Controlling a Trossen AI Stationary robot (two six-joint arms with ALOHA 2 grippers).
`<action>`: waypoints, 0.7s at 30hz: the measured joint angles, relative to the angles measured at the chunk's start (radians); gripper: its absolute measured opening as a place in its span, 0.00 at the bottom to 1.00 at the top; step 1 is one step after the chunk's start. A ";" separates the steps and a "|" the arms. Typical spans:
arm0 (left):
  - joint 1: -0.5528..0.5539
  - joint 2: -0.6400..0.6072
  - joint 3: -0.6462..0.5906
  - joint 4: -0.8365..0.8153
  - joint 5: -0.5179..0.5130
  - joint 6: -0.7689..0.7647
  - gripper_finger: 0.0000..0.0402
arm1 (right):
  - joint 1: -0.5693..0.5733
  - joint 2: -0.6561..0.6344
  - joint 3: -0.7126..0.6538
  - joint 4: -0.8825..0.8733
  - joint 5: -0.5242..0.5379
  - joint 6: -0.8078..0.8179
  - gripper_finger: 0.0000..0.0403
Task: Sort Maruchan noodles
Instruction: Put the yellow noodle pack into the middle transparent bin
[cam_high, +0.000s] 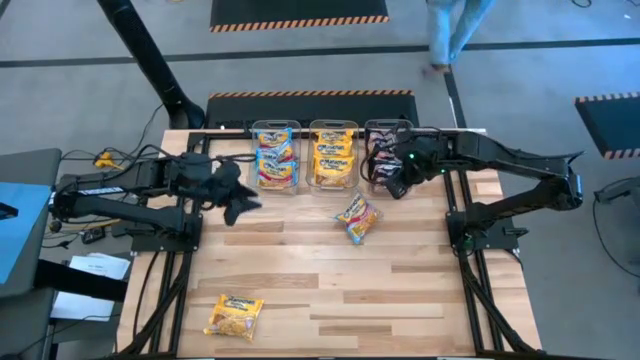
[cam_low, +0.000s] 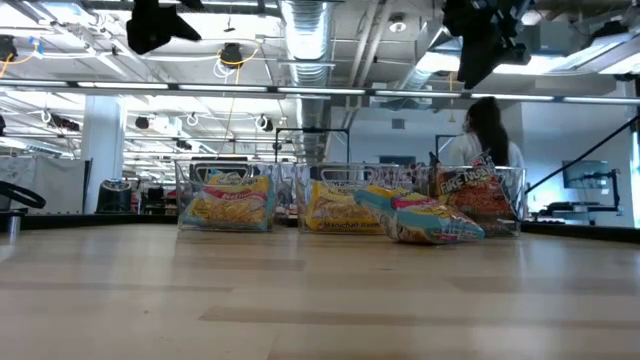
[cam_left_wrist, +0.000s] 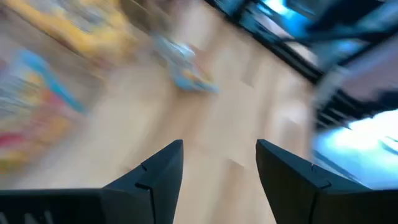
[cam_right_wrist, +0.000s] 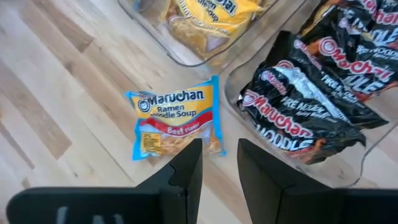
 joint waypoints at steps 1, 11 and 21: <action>-0.002 0.001 0.000 -0.003 0.066 -0.025 0.47 | 0.010 0.000 0.000 0.000 0.000 0.011 0.31; -0.163 0.025 0.000 -0.128 0.379 -0.209 0.47 | 0.108 0.008 0.000 0.003 0.000 0.137 0.31; -0.468 0.074 0.000 -0.138 0.345 -0.375 0.47 | 0.225 0.008 0.000 0.007 0.013 0.258 0.31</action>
